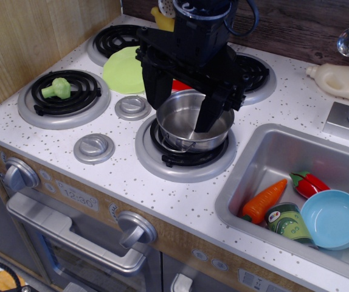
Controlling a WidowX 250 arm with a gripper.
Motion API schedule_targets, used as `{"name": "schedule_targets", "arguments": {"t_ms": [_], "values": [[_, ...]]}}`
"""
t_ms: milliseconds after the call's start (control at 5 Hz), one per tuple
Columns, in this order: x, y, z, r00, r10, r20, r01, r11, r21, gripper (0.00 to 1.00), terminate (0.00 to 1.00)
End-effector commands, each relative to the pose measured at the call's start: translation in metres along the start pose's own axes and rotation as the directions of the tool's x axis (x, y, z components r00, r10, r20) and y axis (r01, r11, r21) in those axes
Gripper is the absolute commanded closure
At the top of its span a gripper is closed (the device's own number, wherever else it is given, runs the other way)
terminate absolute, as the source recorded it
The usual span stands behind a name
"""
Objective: Put broccoli in pot or pan
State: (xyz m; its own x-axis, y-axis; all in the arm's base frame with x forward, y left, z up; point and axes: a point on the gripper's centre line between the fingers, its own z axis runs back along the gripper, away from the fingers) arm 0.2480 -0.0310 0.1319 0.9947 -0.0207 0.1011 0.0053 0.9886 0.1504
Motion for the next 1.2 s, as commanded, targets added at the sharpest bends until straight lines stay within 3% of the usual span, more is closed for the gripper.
{"name": "schedule_targets", "arguments": {"t_ms": [0, 200, 400, 600, 1000], "values": [[0.000, 0.000, 0.000, 1.000, 0.000, 0.000, 0.000, 1.000, 0.000, 0.00, 0.00], [0.005, 0.051, 0.003, 0.998, -0.037, -0.054, 0.039, 0.998, 0.045, 0.00, 0.00], [0.019, 0.101, 0.002, 0.994, -0.089, -0.061, 0.095, 0.991, 0.100, 0.00, 0.00], [0.033, 0.148, -0.013, 0.986, -0.157, -0.058, 0.164, 0.973, 0.162, 0.00, 0.00], [0.062, 0.241, -0.066, 0.981, -0.189, 0.036, 0.184, 0.977, 0.104, 0.00, 0.00]]}}
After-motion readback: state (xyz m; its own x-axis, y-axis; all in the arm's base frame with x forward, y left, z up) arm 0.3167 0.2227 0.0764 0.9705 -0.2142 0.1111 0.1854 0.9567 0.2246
